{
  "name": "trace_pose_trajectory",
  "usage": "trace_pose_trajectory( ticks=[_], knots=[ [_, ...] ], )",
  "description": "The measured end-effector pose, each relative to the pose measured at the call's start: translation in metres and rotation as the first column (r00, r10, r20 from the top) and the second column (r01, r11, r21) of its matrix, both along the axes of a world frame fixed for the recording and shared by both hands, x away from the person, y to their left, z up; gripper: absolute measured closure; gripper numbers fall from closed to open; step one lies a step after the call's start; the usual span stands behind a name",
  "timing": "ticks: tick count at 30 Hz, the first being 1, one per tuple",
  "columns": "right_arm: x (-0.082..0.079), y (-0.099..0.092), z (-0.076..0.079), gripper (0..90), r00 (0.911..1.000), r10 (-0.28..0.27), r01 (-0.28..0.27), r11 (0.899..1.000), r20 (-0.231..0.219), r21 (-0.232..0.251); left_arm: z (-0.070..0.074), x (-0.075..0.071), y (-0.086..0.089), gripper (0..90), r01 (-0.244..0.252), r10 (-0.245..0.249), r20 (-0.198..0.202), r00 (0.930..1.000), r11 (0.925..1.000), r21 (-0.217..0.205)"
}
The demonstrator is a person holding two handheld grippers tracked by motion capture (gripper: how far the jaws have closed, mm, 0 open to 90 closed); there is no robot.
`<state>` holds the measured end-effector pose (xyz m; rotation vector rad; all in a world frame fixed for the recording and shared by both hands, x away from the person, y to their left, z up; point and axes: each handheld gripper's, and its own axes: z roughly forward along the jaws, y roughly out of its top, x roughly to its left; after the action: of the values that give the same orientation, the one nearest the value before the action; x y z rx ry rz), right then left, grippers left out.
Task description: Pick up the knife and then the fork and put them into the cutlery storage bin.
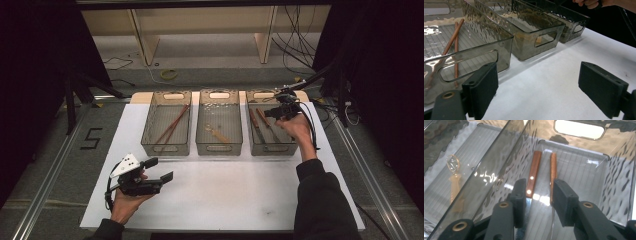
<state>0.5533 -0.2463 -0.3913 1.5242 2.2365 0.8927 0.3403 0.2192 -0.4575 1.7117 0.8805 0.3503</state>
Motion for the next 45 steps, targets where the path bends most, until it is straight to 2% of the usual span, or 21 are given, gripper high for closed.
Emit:
trace_pose_trajectory(
  ticks=[10, 21, 29, 36, 45],
  knots=[
    [-0.006, 0.002, 0.000, 53.5, 0.9997, 0.021, -0.021, 0.999, 0.009, 0.029, 0.000, 0.000, 0.000, 15.8, 0.001, -0.001, 0.000, 1.0000, 1.0000, 0.001],
    [-0.019, 0.009, 0.008, 44.1, 0.9975, 0.048, -0.052, 0.996, 0.052, 0.070, 0.000, 0.000, 0.000, 15.8, 0.004, -0.004, 0.000, 1.0000, 1.0000, 0.004],
    [-0.034, 0.018, 0.012, 36.7, 0.9935, 0.073, -0.081, 0.992, 0.087, 0.096, 0.000, 0.000, -0.001, 15.8, 0.004, -0.004, -0.001, 1.0000, 1.0000, 0.004],
    [-0.051, 0.027, 0.018, 32.9, 0.9869, 0.096, -0.113, 0.985, 0.130, 0.132, 0.000, 0.000, -0.001, 15.8, 0.004, -0.004, -0.003, 1.0000, 1.0000, 0.004],
    [-0.069, 0.037, 0.019, 31.0, 0.9796, 0.119, -0.143, 0.979, 0.162, 0.147, 0.000, 0.000, -0.001, 15.8, 0.004, -0.004, -0.004, 1.0000, 1.0000, 0.004]
  ],
)
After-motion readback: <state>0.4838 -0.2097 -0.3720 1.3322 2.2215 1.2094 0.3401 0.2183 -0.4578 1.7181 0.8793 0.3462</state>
